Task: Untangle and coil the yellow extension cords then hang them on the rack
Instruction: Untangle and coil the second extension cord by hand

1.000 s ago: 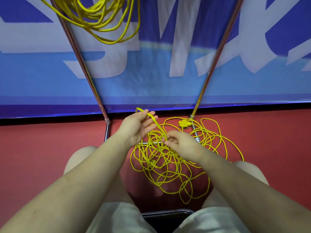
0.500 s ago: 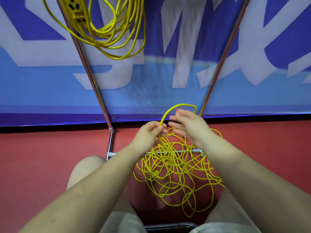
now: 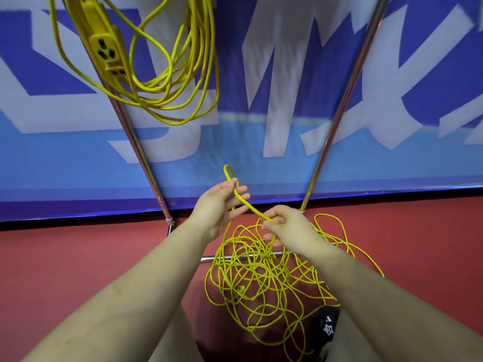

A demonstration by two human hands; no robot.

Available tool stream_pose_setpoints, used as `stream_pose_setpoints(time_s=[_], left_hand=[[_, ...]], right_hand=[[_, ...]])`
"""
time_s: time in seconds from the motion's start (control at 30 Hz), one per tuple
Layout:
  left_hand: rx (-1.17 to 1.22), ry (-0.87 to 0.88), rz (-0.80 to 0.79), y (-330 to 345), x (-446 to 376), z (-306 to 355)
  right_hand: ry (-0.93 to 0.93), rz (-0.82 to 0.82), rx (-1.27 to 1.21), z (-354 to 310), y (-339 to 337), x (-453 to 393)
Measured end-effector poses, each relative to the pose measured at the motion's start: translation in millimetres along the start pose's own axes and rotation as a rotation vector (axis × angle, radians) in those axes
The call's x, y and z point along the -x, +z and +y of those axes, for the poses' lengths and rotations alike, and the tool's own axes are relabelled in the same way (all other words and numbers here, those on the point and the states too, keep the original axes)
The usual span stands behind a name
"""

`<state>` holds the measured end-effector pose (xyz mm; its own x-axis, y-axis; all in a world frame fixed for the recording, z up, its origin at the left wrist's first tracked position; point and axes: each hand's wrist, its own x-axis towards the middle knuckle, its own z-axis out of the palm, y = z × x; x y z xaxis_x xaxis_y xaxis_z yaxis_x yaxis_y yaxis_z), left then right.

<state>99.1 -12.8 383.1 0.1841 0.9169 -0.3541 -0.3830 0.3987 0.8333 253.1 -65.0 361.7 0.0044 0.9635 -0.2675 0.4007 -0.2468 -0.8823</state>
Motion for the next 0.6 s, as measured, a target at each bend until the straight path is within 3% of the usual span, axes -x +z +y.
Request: stream_pose_setpoints(time_s=[0.17, 0.37, 0.53, 0.6], left_hand=[[-0.138, -0.062, -0.117, 6.9, -29.3, 6.2], [-0.592, -0.008, -0.295, 6.4, -40.0, -1.2], [-0.752, 0.134, -0.298, 2.8, -34.8, -12.1], [-0.689, 0.127, -0.231, 4.6, -30.1, -9.3]], right_hand=[[0.195, -0.015, -0.384, -23.8, -9.7, -25.1], [0.37, 0.072, -0.907, -50.3, -25.7, -60.5], [0.327, 0.02, -0.915, -67.4, -34.1, -68.0], [0.257, 0.0, -0.733, -65.9, -30.9, -62.6]])
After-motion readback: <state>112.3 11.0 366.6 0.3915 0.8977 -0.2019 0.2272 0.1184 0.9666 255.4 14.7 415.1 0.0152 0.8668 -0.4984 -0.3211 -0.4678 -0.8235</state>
